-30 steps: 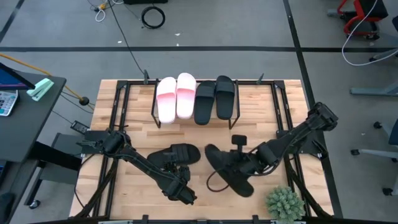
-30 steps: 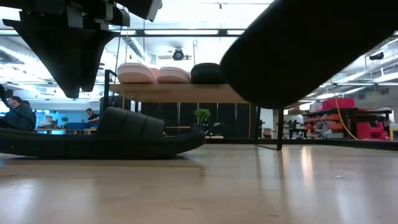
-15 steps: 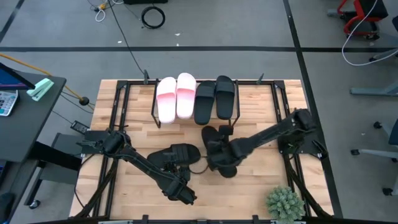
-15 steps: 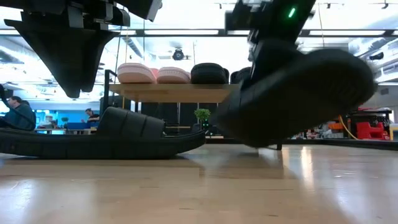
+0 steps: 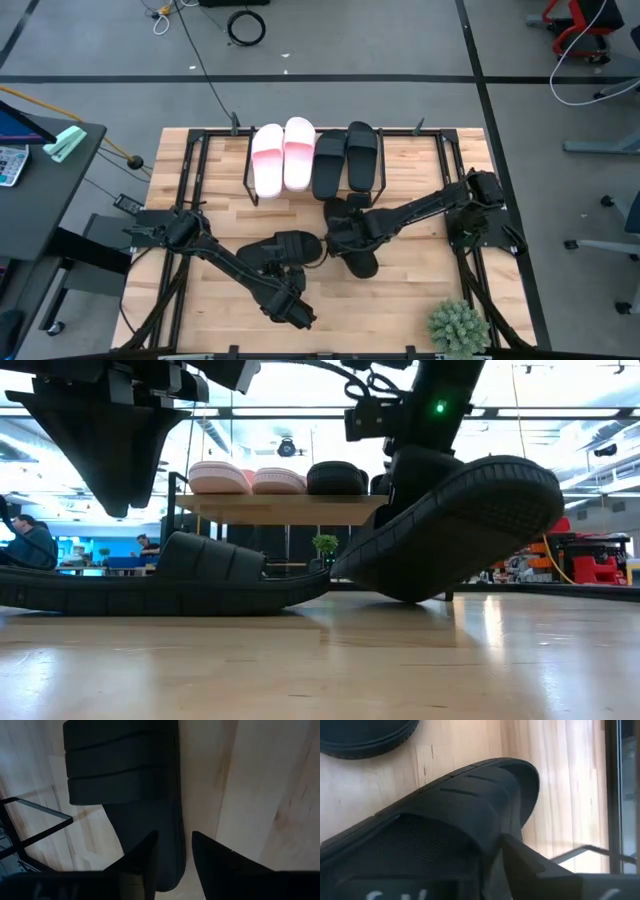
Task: Pick and place slides into the shelf
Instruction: Move the right black slipper under the shelf
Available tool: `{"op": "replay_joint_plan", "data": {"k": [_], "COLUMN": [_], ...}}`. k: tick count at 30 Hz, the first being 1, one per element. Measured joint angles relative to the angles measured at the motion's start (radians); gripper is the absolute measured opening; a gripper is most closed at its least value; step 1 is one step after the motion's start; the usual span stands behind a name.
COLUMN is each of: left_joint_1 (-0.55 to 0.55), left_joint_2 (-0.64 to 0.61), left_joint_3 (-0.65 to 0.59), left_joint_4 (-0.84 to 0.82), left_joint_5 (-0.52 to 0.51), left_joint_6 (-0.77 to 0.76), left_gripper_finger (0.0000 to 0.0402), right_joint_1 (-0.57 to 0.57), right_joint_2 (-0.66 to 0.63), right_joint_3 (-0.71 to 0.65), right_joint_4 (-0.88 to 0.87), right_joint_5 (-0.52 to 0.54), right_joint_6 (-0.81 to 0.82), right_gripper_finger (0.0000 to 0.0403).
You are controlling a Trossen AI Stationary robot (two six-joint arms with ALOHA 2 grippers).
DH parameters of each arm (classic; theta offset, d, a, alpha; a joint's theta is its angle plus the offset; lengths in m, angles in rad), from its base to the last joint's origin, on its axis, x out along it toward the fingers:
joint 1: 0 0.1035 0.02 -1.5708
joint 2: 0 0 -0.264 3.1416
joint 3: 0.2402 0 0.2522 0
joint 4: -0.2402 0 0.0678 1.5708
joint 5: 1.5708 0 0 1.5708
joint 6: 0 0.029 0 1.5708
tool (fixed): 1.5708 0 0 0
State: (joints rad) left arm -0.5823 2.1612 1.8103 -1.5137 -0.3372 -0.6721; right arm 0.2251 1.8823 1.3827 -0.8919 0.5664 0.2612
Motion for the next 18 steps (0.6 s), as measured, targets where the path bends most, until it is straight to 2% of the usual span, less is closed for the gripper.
{"op": "replay_joint_plan", "data": {"k": [3,8,14,18], "left_joint_1": [0.0,-0.004,-0.018,-0.035], "left_joint_2": [0.0,0.0,0.0,0.0], "left_joint_3": [0.0,0.0,0.0,0.0], "left_joint_4": [0.0,-0.001,-0.001,-0.002], "left_joint_5": [-0.001,0.0,0.0,0.001], "left_joint_6": [-0.022,-0.055,-0.058,-0.072], "left_gripper_finger": [0.0125,0.012,0.0115,0.0116], "right_joint_1": [0.009,0.019,0.066,0.148], "right_joint_2": [-0.037,-0.107,-0.182,-0.208], "right_joint_3": [0.0,0.0,0.0,0.0], "right_joint_4": [-0.002,0.0,-0.002,0.026], "right_joint_5": [-0.04,-0.201,-0.32,-0.36], "right_joint_6": [0.052,0.164,0.26,0.323], "right_gripper_finger": [0.0102,0.0122,0.0116,0.0096]}}
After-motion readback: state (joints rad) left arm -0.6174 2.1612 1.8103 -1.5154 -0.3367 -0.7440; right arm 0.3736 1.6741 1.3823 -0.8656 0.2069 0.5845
